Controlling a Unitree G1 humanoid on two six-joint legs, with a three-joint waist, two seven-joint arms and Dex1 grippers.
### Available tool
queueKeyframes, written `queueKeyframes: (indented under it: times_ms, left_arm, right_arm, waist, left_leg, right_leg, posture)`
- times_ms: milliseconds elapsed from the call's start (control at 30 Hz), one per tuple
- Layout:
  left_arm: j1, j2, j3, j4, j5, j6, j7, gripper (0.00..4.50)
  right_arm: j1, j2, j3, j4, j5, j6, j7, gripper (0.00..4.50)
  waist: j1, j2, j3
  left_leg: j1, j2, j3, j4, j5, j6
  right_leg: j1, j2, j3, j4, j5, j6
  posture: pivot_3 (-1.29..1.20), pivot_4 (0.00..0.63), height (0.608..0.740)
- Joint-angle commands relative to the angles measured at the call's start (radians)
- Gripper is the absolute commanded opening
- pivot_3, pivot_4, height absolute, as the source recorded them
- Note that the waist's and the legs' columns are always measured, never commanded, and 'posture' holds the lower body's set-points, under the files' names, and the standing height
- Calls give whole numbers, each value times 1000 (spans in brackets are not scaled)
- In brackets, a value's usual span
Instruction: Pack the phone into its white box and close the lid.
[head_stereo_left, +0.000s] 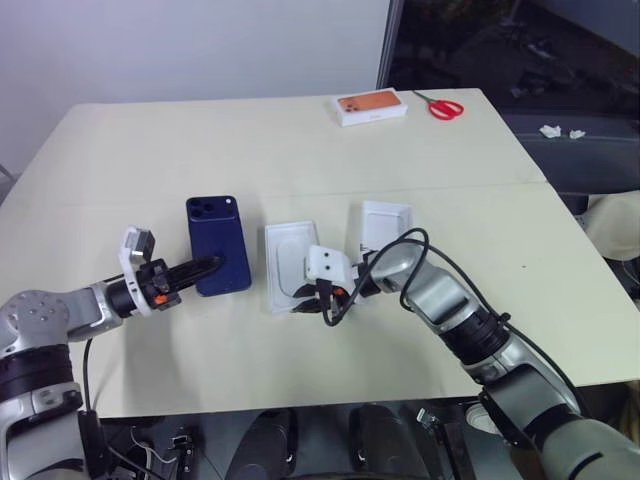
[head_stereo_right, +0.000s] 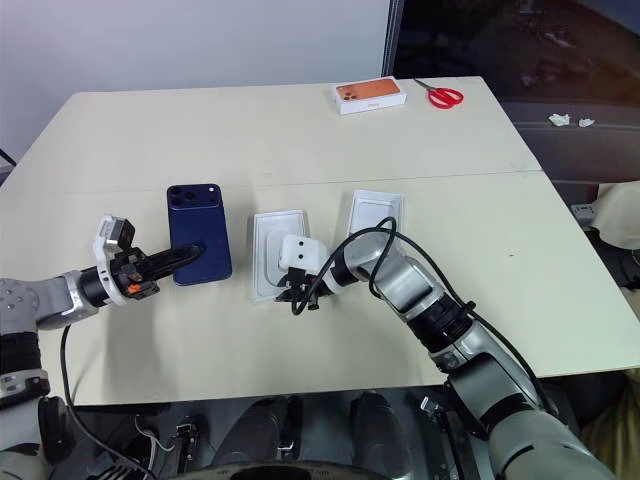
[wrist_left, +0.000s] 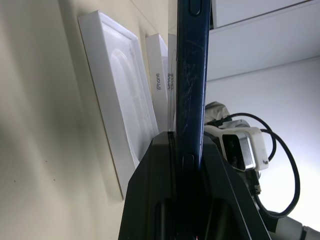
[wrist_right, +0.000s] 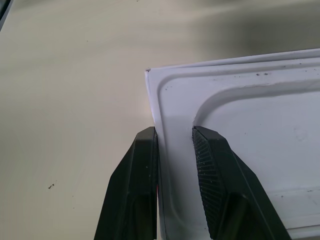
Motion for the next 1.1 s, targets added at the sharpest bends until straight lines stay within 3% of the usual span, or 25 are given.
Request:
queueKeyframes:
  times_ms: [33, 400, 600, 800, 900, 1033, 1100]
  left_arm:
    - [-13, 6, 26, -29, -37, 1, -10, 0]
    - [8, 10, 41, -47, -53, 14, -6, 0]
    - [8, 11, 41, -49, -52, 12, -3, 0]
    - [7, 11, 36, -47, -50, 10, -5, 0]
    - [6, 14, 33, -45, -47, 9, -7, 0]
    - [2, 17, 29, -40, -44, 8, -10, 0]
    - [1, 18, 27, -37, -43, 7, -12, 0]
  right_arm:
    - [8, -6, 17, -34, 6, 25, 18, 1109]
    - [37, 32, 53, -154, 53, 191, 12, 1109]
    - [19, 138, 23, -143, 70, 303, -100, 1109]
    - [18, 137, 30, -130, 71, 303, -125, 1109]
    - [14, 122, 32, -125, 67, 293, -125, 1976]
    - [6, 113, 29, -135, 81, 301, -119, 3885]
    - [-2, 111, 14, -147, 106, 319, -112, 3885]
  waist:
    - [0, 0, 0]
    - [-3, 0, 0]
    - [-4, -1, 0]
    - [3, -1, 0]
    - [2, -1, 0]
    - [1, -1, 0]
    - [0, -1, 0]
  left_leg:
    - [0, 0, 0, 0, 0, 0]
    - [0, 0, 0, 0, 0, 0]
    - [0, 0, 0, -1, 0, 0]
    - [0, 0, 0, -1, 0, 0]
    - [0, 0, 0, 0, 0, 0]
    - [0, 0, 0, -1, 0, 0]
    - [0, 0, 0, -1, 0, 1]
  right_leg:
    - [0, 0, 0, 0, 0, 0]
    - [0, 0, 0, 0, 0, 0]
    - [-1, 0, 0, 0, 0, 0]
    - [-1, 0, 0, 0, 0, 0]
    - [-1, 0, 0, 0, 0, 0]
    - [-1, 0, 0, 0, 0, 0]
    - [-1, 0, 0, 0, 0, 0]
  posture:
    - [0, 150, 740]
    - [0, 150, 740]
    - [0, 150, 740]
    - [0, 150, 740]
    - [0, 150, 740]
    - [0, 150, 740]
    - [0, 150, 740]
